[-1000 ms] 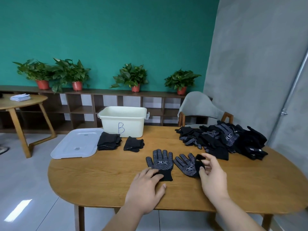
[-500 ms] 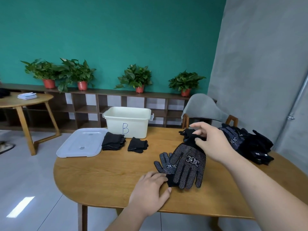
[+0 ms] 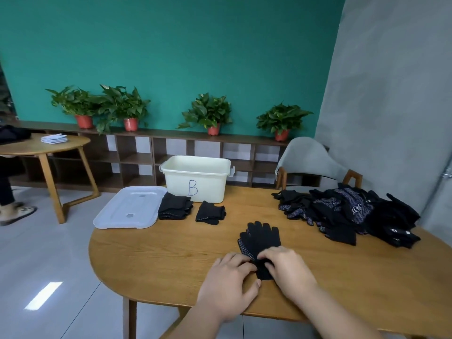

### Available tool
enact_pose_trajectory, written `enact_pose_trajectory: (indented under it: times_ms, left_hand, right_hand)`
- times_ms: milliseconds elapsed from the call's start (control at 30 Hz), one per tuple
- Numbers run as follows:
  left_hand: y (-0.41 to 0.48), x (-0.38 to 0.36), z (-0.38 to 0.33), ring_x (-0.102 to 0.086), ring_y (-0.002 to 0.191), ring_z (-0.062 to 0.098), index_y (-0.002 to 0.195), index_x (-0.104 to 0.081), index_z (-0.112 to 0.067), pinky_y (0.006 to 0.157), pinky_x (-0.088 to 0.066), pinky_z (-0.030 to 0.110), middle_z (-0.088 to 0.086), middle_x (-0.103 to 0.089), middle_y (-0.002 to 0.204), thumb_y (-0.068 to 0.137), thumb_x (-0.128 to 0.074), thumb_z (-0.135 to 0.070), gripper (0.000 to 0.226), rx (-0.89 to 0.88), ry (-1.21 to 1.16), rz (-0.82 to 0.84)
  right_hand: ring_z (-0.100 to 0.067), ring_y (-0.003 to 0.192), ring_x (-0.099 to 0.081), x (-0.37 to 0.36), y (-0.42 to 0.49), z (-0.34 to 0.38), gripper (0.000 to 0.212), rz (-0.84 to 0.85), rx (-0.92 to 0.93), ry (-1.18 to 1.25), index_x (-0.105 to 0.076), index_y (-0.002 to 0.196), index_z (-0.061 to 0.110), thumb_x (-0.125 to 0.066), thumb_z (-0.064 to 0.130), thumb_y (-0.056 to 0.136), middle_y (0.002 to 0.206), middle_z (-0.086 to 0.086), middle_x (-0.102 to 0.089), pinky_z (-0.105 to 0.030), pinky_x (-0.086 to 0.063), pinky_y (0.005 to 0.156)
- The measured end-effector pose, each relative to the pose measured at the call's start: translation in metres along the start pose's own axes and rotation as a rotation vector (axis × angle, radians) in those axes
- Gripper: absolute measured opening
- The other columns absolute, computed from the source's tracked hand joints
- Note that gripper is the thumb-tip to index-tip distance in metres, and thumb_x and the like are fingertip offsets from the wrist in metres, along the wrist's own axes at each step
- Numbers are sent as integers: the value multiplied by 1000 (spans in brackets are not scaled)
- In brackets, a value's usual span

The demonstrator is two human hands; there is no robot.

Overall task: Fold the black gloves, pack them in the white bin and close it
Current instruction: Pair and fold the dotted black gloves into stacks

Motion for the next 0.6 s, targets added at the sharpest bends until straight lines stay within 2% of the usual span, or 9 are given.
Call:
enact_pose_trajectory:
  times_ms: [67,167,267,367,600]
  left_hand:
    - [0,1,0,-31,142,4,141,-60,-39,117,-29,32,-21,-47,146,100,-33,-67,57,4,11,-18]
    - [1,-1,1,-31,143,6,139,-61,-39,117,-29,33,-20,-48,145,100,-33,-67,56,11,19,-24]
    - [0,-2,3,-28,147,7,138,-62,-40,120,-27,35,-20,-50,147,100,-32,-68,56,21,8,-28]
    - [0,-1,4,-27,146,7,139,-62,-41,120,-27,35,-20,-51,147,100,-30,-68,57,29,14,-27]
    - [0,-1,4,-31,142,7,138,-64,-41,117,-30,34,-19,-54,146,101,-30,-68,58,34,35,-31]
  right_hand:
    - [-10,111,-64,-9,-5,-4,31,-68,-29,16,-73,120,32,-63,14,98,116,14,-70,-29,-53,88]
    - [-11,93,-71,1,-6,-11,26,-248,-74,69,-77,107,27,-73,6,91,103,13,-73,-30,-58,75]
    - [-4,90,-70,13,-9,-4,28,-372,-6,145,-77,103,25,-78,2,87,102,16,-74,-27,-60,75]
    - [-2,92,-70,9,-14,4,32,-335,65,106,-76,103,28,-81,2,84,103,18,-73,-27,-60,73]
    - [-7,88,-69,-9,-24,4,40,-231,67,13,-73,103,34,-85,5,77,98,19,-70,-27,-59,64]
Point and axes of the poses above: each hand's wrist, its own y-axis towards the middle knuckle, its own x-axis out of the back of the hand, z = x × y, the point moved 7 cm from there along y, towards the middle knuckle
